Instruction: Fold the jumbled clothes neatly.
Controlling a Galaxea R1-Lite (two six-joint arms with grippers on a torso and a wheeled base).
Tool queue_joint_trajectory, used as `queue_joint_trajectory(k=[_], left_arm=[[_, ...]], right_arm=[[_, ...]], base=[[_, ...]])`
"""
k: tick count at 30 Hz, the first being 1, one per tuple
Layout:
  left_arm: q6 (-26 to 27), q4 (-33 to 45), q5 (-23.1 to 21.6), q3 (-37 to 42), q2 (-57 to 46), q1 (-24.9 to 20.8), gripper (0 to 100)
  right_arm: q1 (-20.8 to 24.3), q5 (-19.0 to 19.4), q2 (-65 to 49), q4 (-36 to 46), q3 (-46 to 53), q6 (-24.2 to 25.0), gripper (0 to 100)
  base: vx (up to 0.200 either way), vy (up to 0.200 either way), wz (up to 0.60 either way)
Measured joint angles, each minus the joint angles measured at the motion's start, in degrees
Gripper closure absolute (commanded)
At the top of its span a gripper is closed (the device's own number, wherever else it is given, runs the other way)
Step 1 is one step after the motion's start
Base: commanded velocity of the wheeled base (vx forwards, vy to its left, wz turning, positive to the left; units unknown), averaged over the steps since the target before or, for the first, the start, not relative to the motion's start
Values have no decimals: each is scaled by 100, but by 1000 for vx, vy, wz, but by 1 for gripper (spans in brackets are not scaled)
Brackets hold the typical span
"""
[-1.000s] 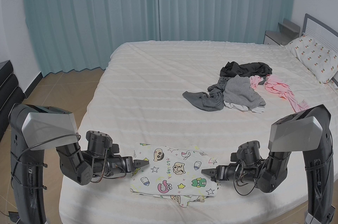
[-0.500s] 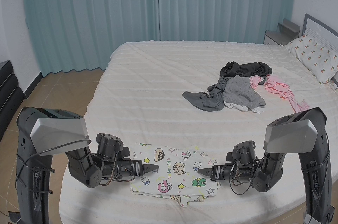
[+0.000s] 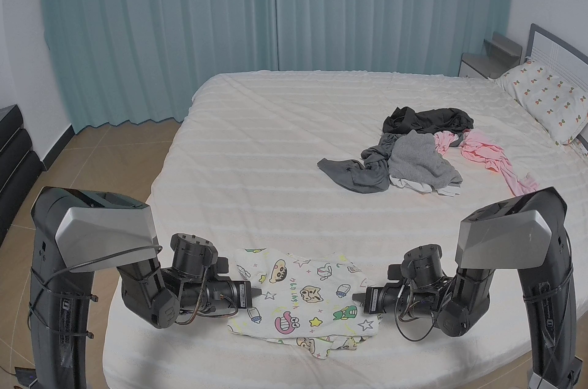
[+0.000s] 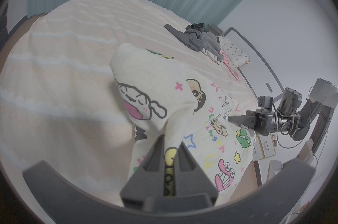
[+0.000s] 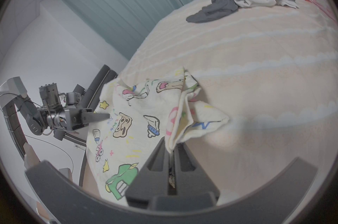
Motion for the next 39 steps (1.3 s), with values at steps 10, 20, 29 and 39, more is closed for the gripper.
queue_joint_trajectory(k=[10, 20, 29, 39], left_arm=[[-772, -2, -5, 319, -417, -182, 100], [-878, -2, -2, 488, -740, -345, 100], [-886, -5, -7, 627, -933, -383, 100], [-890, -2, -10, 703, -1042, -444, 100]], right_arm=[[63, 38, -27, -1209, 535, 124, 100], [74, 185, -251, -1568, 1042, 327, 100], [68, 189, -341, -1570, 1124, 332, 100], [46, 196, -472, -1565, 1226, 334, 100]], base=[[0, 0, 0], [0, -100, 0], [0, -200, 0], [0, -200, 0]])
